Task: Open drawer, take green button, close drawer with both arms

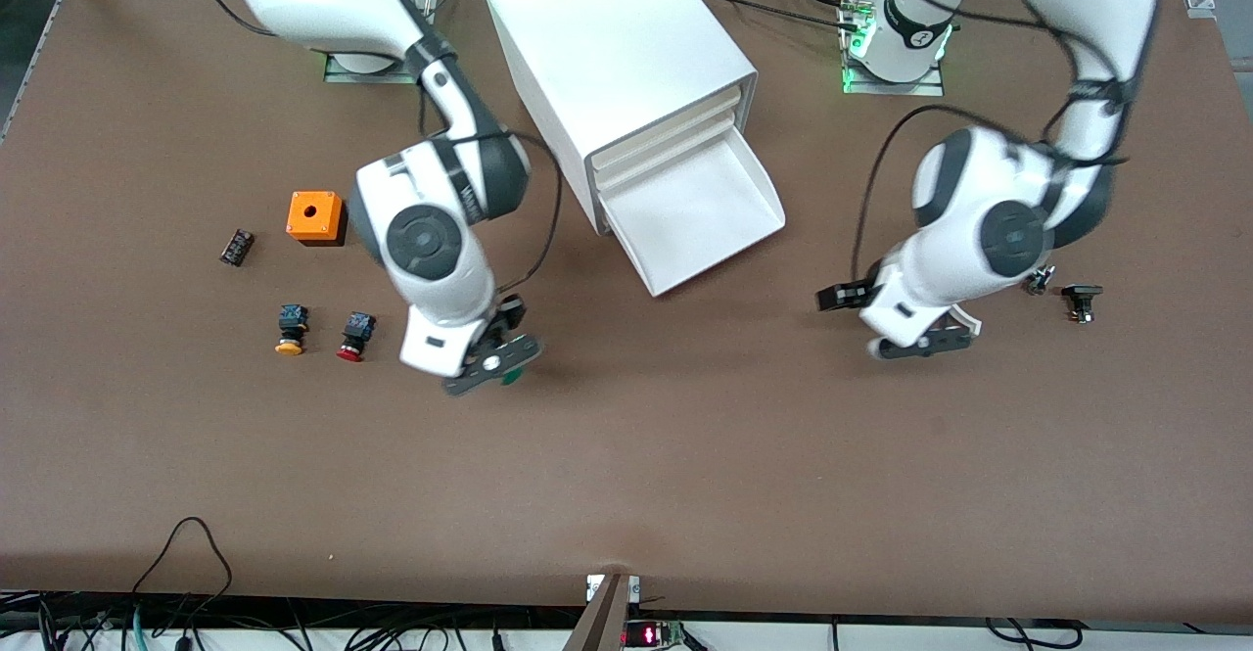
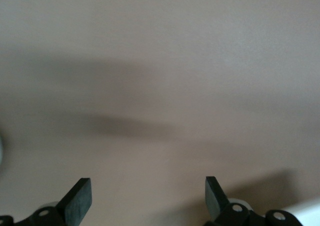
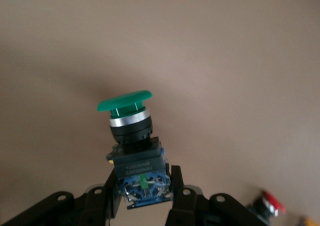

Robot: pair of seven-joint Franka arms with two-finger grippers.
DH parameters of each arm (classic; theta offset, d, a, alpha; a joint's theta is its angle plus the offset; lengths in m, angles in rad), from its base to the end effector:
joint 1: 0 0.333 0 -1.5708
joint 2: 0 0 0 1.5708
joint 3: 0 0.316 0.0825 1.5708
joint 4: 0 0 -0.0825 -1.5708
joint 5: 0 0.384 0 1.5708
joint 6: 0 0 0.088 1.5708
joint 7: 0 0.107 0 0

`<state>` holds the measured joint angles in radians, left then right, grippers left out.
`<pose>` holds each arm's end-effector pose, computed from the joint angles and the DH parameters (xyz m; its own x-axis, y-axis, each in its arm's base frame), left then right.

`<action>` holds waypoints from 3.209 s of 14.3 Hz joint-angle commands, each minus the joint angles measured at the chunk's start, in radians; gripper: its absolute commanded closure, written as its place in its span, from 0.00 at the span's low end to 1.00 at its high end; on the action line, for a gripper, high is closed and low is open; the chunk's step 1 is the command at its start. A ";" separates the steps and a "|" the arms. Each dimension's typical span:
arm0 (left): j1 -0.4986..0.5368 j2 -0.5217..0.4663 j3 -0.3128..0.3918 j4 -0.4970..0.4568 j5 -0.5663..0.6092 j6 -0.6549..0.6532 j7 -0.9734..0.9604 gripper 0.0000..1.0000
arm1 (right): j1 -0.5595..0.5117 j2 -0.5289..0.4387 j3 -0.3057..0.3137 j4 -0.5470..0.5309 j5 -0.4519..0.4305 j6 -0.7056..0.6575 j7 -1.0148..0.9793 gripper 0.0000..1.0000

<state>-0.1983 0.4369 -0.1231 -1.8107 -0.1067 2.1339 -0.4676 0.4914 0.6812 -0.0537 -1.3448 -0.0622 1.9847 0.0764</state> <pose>0.6028 -0.2000 0.2943 0.9645 0.2067 -0.1641 0.2201 -0.9731 0.0681 0.6573 0.3125 0.3220 0.9216 0.3865 -0.0351 0.3881 -0.9170 0.0925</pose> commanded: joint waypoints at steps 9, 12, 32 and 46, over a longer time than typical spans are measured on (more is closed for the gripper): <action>-0.171 0.040 -0.099 -0.226 -0.200 0.189 -0.175 0.00 | -0.109 -0.118 -0.012 -0.523 -0.004 0.406 0.172 0.71; -0.170 -0.006 -0.179 -0.288 -0.225 0.187 -0.201 0.00 | -0.109 -0.155 -0.012 -0.605 -0.004 0.470 0.178 0.71; 0.260 -0.569 0.037 -0.109 -0.069 -0.262 0.312 0.00 | -0.258 -0.362 -0.068 -0.054 0.018 -0.273 0.364 0.00; 0.252 -0.549 0.016 0.007 0.102 -0.422 0.316 0.00 | -0.356 -0.661 -0.103 -0.354 0.038 -0.316 -0.009 0.00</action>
